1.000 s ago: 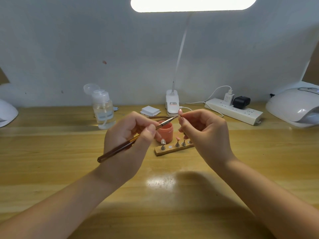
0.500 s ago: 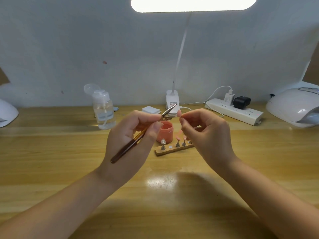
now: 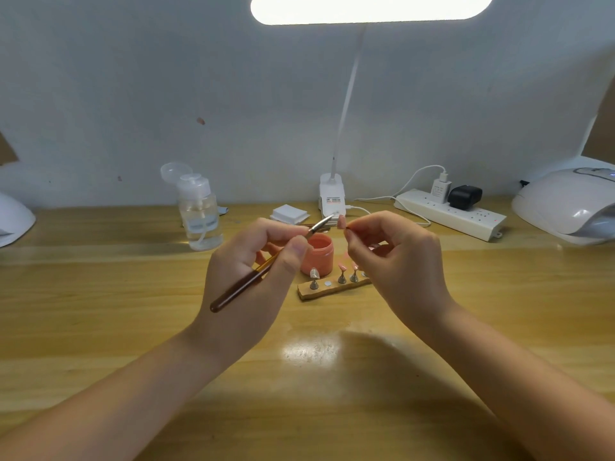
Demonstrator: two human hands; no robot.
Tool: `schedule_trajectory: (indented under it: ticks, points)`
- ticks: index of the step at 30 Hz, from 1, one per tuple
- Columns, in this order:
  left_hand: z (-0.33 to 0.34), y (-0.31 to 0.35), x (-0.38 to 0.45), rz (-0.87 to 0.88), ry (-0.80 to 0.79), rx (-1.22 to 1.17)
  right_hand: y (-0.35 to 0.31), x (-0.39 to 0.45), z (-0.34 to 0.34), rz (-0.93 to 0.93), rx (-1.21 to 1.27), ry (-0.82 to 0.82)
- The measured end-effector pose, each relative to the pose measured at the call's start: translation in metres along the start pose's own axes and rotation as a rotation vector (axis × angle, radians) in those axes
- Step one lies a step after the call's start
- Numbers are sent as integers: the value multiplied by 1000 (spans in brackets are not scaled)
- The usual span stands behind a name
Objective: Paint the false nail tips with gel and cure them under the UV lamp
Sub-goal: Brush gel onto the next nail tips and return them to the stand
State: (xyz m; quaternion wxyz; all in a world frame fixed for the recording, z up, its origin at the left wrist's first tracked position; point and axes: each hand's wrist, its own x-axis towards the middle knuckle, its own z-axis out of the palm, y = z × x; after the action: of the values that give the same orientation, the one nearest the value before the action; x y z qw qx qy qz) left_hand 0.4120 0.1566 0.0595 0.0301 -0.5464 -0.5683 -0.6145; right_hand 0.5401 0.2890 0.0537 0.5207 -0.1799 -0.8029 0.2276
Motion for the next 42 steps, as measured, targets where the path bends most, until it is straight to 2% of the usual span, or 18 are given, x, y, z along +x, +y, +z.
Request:
schedule_trajectory:
  ticks: [9, 14, 18, 23, 27, 34, 39, 42]
  points:
    - [1, 0, -2, 33, 36, 10, 2, 0, 1, -37, -33, 1]
    - [2, 1, -2, 57, -30, 51, 2, 0, 0, -29, -43, 4]
    - [-1, -1, -4, 74, -23, 29, 2, 0, 0, -28, -52, -4]
    - [1, 2, 0, 20, -5, 48, 1, 0, 0, -29, -45, -9]
    - [1, 1, -1, 25, -50, 84, 2, 0, 0, -32, -61, -7]
    - [1, 5, 0, 31, -1, 65, 2, 0, 0, -28, -58, -6]
    - [1, 4, -2, 40, -70, 47, 1, 0, 0, 12, -15, -16]
    - [0, 3, -2, 7, -7, -33, 1, 0, -1, 49, 26, -23]
